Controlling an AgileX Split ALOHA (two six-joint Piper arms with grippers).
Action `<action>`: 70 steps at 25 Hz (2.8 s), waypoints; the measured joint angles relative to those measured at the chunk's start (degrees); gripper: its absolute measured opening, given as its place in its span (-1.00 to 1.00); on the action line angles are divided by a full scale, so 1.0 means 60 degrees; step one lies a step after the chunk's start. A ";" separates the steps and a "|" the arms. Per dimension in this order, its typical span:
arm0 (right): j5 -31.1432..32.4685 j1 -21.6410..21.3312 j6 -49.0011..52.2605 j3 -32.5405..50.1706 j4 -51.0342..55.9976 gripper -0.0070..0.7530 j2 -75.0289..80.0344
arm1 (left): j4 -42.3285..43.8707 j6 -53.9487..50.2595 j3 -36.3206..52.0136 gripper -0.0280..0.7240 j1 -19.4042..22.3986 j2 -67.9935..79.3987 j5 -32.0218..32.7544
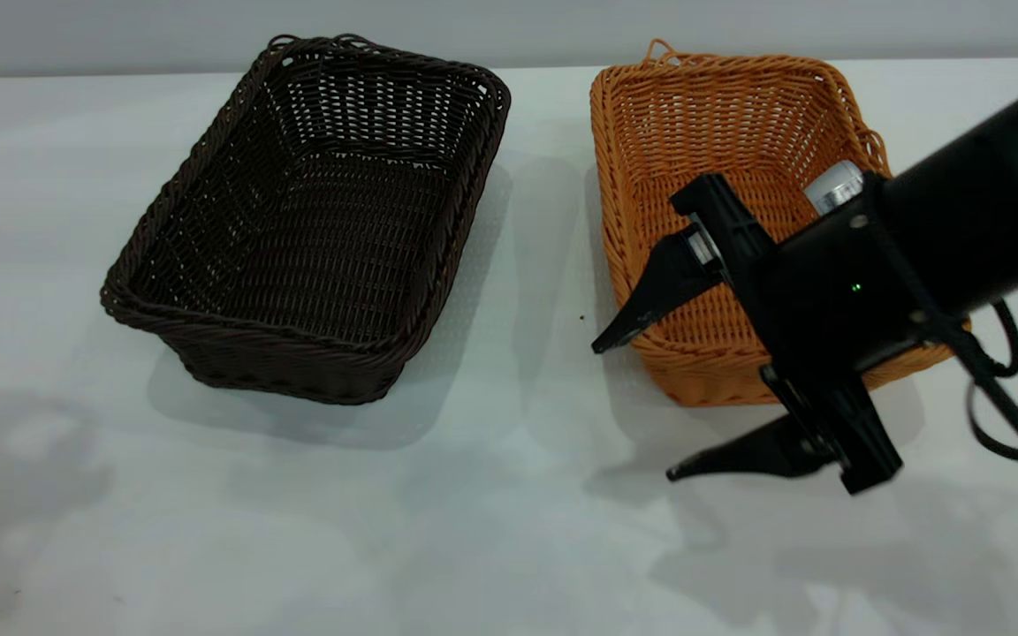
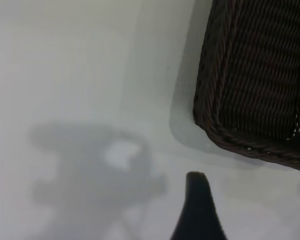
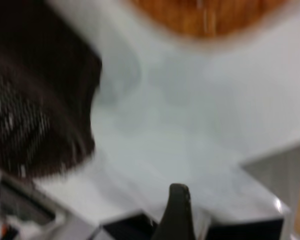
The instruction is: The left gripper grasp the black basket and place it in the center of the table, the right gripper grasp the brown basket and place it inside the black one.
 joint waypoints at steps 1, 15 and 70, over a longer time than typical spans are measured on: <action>-0.0208 0.0000 0.0208 -0.0184 0.0014 0.54 0.0139 | 0.0000 0.0000 0.0000 0.39 0.0000 0.0000 0.0000; -0.4089 0.0000 0.2754 -0.0841 0.0161 0.53 0.0455 | -0.0029 0.0498 -0.0350 0.39 -0.0008 0.0120 -0.0081; -0.5119 0.0000 0.3611 -0.0841 0.0199 -0.45 0.0696 | 0.0925 0.0688 -0.7108 -0.58 -0.1716 1.0580 -0.0301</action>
